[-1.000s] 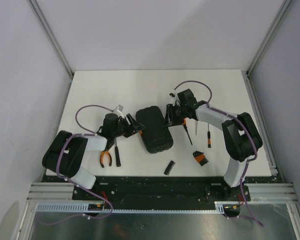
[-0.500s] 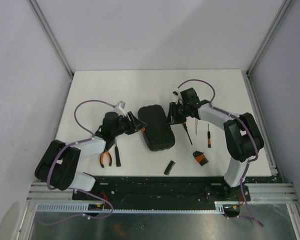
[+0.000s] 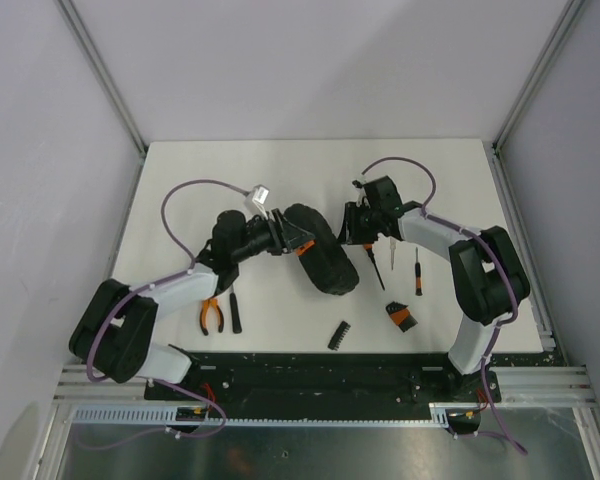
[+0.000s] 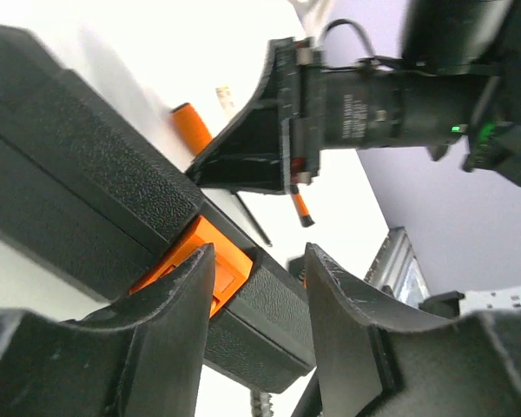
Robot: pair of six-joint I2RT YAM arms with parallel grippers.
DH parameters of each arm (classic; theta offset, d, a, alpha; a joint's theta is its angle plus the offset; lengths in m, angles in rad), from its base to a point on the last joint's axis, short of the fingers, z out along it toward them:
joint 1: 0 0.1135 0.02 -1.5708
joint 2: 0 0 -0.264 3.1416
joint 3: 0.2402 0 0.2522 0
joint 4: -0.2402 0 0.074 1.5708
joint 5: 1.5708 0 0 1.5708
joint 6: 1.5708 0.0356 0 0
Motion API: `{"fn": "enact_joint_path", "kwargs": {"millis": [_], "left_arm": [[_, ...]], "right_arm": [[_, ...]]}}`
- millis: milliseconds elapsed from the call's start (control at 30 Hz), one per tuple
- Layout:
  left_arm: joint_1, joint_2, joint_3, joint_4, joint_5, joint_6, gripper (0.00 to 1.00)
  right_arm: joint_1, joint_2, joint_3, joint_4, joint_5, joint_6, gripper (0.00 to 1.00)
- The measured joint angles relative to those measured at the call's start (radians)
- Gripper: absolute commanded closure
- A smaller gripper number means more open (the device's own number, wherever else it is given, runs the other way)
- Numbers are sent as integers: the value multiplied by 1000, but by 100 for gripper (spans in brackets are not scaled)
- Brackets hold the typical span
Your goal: Pack the tool kit
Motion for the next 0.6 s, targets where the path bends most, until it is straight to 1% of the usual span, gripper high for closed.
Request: {"fn": "enact_joint_path", "kwargs": {"millis": [200, 333, 533, 600], "left_arm": [[-40, 61, 70, 28, 43, 2, 47], [-45, 115, 114, 48, 48, 1, 47], [-48, 151, 156, 38, 48, 7, 46], [-50, 164, 176, 26, 49, 8, 46]], "right_arm": [[3, 0, -37, -5, 6, 0, 60], [3, 0, -53, -11, 13, 0, 59], [3, 0, -56, -16, 23, 2, 57], [0, -6, -57, -18, 30, 8, 58]]}}
